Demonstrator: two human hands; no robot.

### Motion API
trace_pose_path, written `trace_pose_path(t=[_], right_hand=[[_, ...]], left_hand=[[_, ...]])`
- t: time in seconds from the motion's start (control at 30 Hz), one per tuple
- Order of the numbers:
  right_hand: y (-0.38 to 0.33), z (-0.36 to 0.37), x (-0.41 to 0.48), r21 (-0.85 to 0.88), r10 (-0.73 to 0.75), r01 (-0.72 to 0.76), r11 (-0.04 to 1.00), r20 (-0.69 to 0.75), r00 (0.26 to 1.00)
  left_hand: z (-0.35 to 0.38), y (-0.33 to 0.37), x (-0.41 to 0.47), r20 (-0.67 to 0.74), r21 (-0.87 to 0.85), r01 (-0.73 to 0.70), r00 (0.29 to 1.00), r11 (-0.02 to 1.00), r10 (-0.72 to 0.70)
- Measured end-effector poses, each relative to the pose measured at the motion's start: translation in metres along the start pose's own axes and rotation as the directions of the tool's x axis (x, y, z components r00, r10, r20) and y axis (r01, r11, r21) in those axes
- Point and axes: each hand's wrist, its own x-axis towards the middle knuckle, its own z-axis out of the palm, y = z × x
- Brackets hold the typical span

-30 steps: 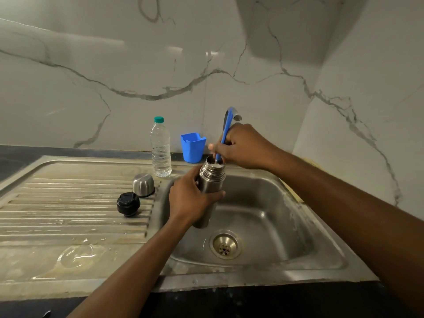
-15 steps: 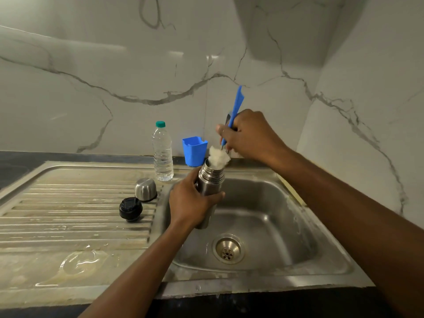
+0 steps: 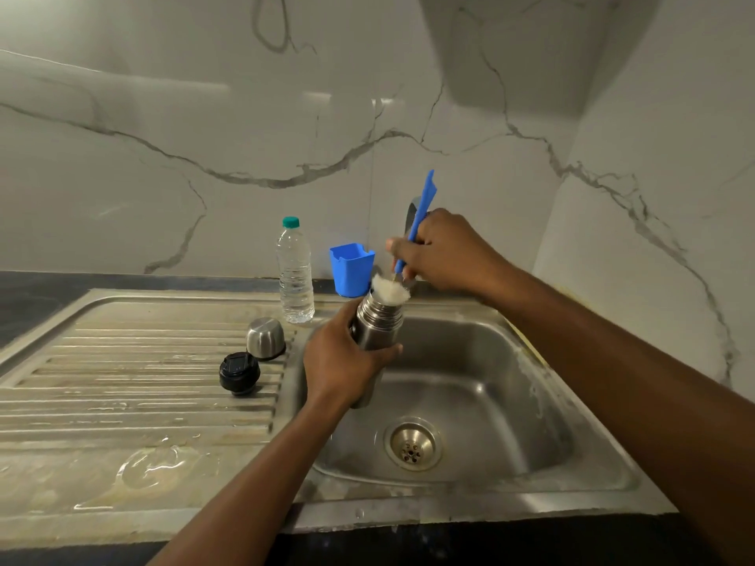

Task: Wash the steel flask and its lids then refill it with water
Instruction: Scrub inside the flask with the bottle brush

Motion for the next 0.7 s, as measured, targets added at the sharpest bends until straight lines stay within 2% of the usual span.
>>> trace_pose_path(t=[0.07,0.13,0.3,0.5,0.7], right_hand=[[-0.001,0.009,-0.008,-0.007,-0.004,0.005,1.0,0.144,0.99],[0.0,0.01,-0.01,0.0,-0.014,0.015,1.0,0.203,0.979],[0.005,-0.015,0.001,0.182,-0.001,-0.036,0.983,0.2,0.98],[0.005,0.002,-0.008,0.096,-0.013,-0.018,0.995,0.315,0.949],[0.003,-0.024,0.0,0.139,-0.028,-0.014,0.99,0.292,0.956]], left_hand=[[0.0,0.003,-0.001,0.011,-0.012,-0.007,1.0,1.0,0.007],[0.001,0.004,-0.001,0.023,-0.017,-0.004,1.0,1.0,0.005],[0.001,-0.001,0.002,0.009,-0.011,0.01,1.0,1.0,-0.01],[0.001,0.002,-0.002,0.022,-0.039,-0.011,1.0,0.999,0.012],[0.003,0.003,0.002,0.007,-0.065,0.0,1.0,0.998,0.001]])
